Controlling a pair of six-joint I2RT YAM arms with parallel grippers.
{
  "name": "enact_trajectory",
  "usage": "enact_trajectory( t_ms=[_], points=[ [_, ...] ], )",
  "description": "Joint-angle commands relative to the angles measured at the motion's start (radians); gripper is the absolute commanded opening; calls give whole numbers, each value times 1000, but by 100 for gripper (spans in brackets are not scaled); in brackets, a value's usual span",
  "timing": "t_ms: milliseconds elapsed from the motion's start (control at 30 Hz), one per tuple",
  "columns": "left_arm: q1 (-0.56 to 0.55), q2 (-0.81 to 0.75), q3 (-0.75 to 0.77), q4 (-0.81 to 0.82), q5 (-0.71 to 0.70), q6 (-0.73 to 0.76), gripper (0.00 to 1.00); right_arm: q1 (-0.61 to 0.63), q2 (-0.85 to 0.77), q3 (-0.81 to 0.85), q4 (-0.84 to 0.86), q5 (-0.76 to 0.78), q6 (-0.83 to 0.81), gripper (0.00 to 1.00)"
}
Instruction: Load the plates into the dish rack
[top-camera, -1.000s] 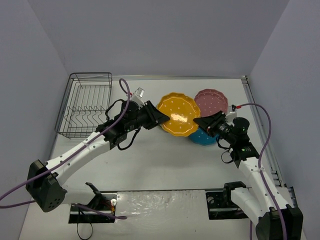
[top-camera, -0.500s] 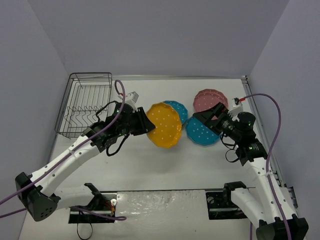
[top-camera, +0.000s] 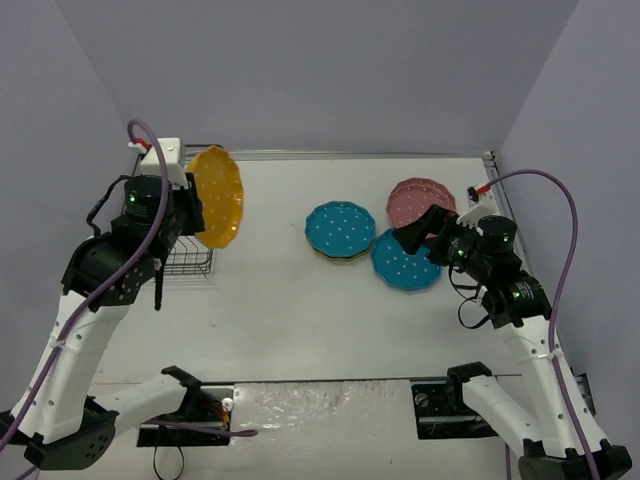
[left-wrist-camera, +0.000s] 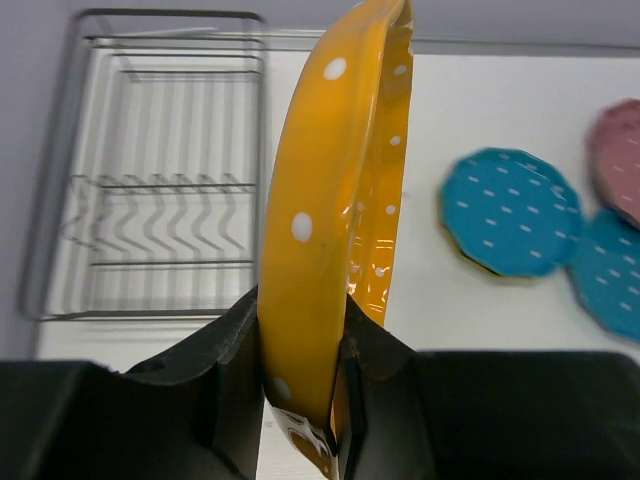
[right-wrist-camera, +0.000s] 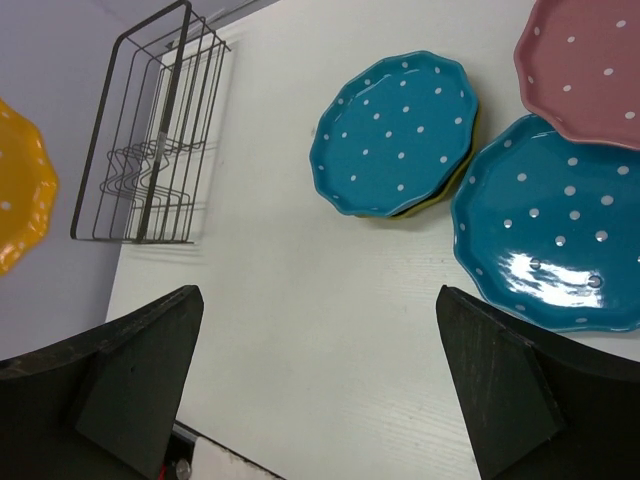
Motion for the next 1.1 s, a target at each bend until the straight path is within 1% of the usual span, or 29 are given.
enact_trajectory(
  t_ms=[0,100,300,367,500,600,733,867,1067],
  points=[
    [200,16,112,104,53,220,0,46,31,65,1,59,-97,100],
    [327,46,113,132,147,266,0,46,61,67,1,49,-120,100],
    [598,126,72,264,335,367,0,44,114,80,-4,75,-182,100],
    [688,158,67,294,397,401,0,46,133,102,-12,62,-201,100],
    [728,229,62,350,395,462,0,50,149,97,-12,37,-216,100],
    [734,288,100,347,376,521,0,50,158,72,-13,39,-209,100],
    [744,341,112,373,340,587,0,50,171,55,-10,41,-220,100],
    [757,395,118,414,292,614,0,50,188,57,-12,27,-213,100],
    [758,447,143,442,258,639,0,50,223,59,-12,12,-227,100]
  ],
)
